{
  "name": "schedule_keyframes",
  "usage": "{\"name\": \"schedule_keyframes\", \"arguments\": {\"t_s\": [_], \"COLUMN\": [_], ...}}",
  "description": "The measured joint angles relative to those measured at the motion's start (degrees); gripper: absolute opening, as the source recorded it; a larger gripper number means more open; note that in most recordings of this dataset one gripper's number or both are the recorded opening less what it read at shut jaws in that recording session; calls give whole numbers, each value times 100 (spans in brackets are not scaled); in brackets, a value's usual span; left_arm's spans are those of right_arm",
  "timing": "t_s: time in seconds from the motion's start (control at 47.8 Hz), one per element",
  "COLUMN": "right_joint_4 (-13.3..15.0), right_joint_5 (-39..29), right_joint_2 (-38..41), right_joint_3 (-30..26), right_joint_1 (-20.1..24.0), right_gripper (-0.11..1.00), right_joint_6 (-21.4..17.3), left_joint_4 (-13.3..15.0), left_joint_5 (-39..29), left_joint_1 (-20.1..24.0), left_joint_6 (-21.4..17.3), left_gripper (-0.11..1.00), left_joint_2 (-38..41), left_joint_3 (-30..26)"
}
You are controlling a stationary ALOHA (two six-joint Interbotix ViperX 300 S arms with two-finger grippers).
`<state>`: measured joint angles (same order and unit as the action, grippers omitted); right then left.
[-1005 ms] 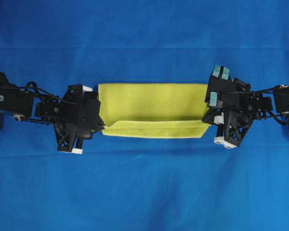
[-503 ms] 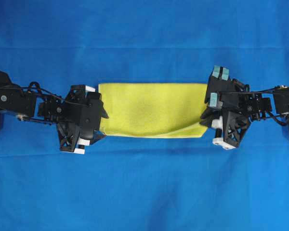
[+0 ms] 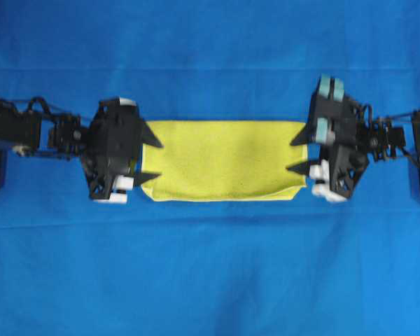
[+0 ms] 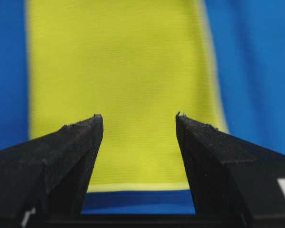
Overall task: Fold the yellow towel.
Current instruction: 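Grasp the folded strip's ends with both grippers and lift it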
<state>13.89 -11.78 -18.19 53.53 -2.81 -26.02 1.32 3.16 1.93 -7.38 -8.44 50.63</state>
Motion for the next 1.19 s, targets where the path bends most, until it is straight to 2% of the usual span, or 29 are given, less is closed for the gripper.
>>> {"name": "schedule_keyframes", "arguments": {"t_s": [0.209, 0.44, 0.545, 0.838, 0.901, 0.963, 1.089, 1.131, 1.194], "right_joint_4": [299, 413, 431, 439, 439, 439, 448, 448, 448], "right_joint_5": [141, 686, 826, 914, 914, 914, 923, 923, 923], "right_joint_2": [413, 1090, 1354, 1582, 1591, 1591, 1582, 1582, 1556], "right_joint_3": [105, 158, 158, 158, 158, 158, 158, 158, 167], "right_joint_1": [-650, -1116, -1222, -1266, -1266, -1266, -1266, -1266, -1266], "right_gripper": [60, 60, 60, 58, 54, 44, 9, 2, 2], "right_joint_6": [0, 0, 0, 0, 18, 26, 79, 79, 79], "left_joint_4": [0, 0, 0, 0, -9, 0, -9, 0, -9], "left_joint_5": [53, 413, 554, 562, 483, 334, 26, -26, -62], "left_joint_1": [422, 914, 1107, 1107, 1116, 1107, 1116, 1116, 1107], "left_joint_6": [-18, -18, 9, -26, -53, -62, -105, -105, -105], "left_gripper": [60, 60, 60, 56, 50, 35, 7, 2, 2], "left_joint_2": [448, 984, 1134, 1178, 1178, 1187, 1187, 1187, 1178], "left_joint_3": [-9, -18, -18, -18, -18, -18, -62, -70, -70]}}
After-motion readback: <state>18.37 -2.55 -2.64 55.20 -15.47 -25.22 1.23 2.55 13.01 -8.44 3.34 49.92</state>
